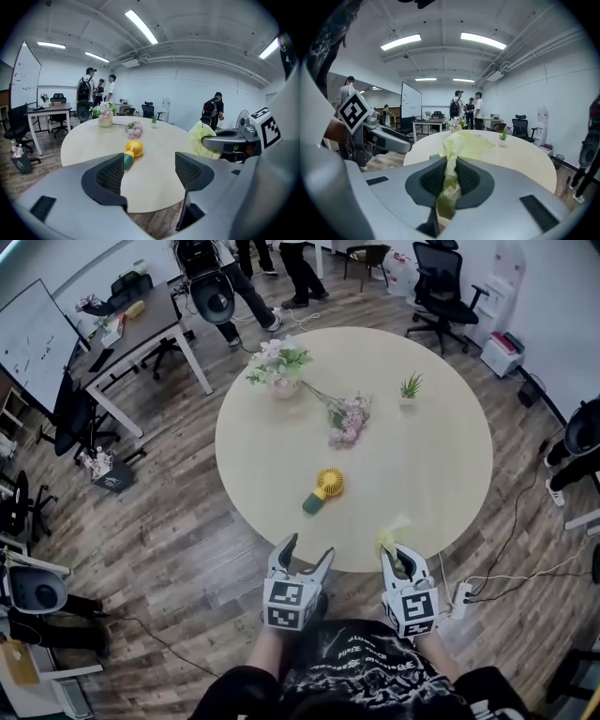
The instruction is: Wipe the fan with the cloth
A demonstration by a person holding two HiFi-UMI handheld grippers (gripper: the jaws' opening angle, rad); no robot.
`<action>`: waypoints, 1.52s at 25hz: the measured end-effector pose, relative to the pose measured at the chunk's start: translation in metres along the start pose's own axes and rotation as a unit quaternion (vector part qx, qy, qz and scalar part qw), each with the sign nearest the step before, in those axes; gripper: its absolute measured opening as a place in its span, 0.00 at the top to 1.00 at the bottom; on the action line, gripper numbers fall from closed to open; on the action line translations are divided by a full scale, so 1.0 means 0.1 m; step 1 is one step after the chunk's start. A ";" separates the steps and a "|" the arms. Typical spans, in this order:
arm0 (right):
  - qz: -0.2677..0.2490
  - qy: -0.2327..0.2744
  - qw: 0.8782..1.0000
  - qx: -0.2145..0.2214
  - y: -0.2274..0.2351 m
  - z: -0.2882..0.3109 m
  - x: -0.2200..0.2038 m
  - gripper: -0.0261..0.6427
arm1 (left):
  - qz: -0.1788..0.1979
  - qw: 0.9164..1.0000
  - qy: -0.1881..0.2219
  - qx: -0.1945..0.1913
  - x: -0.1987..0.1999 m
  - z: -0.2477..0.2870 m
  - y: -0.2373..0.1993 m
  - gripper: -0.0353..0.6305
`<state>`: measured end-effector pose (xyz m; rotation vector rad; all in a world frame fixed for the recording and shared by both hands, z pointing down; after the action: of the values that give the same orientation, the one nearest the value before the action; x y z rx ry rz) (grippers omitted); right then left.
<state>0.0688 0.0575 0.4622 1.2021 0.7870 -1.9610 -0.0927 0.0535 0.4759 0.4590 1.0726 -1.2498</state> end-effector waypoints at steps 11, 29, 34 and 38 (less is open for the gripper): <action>0.016 -0.031 0.998 -0.056 0.08 0.77 0.22 0.91 | 0.056 0.994 -0.074 -0.058 0.30 0.74 -0.58 0.41; 0.031 -0.043 0.997 -0.048 0.38 1.27 0.23 0.91 | 0.045 0.977 -0.201 -0.059 0.14 1.64 -0.81 0.42; 0.025 -0.036 0.998 -0.044 0.66 1.31 0.30 0.91 | 0.069 0.968 -0.239 -0.046 0.06 1.87 -0.85 0.42; 0.030 -0.033 0.998 -0.033 0.78 1.33 0.30 0.91 | 0.075 0.964 -0.251 -0.042 0.01 1.98 -0.85 0.42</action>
<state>0.0566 -0.0986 0.4759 1.1036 0.7668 -1.9028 -0.0921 -0.1294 0.5897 0.1393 0.6413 -1.1004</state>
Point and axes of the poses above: the fingertips, and each gripper's own axes: z forward along the fingers, y to its right, x out of its top, the point moved 2 cm from there along -z, backward along the fingers, and after that the axes turned 7 degrees about -z, right-handed, at the moved point
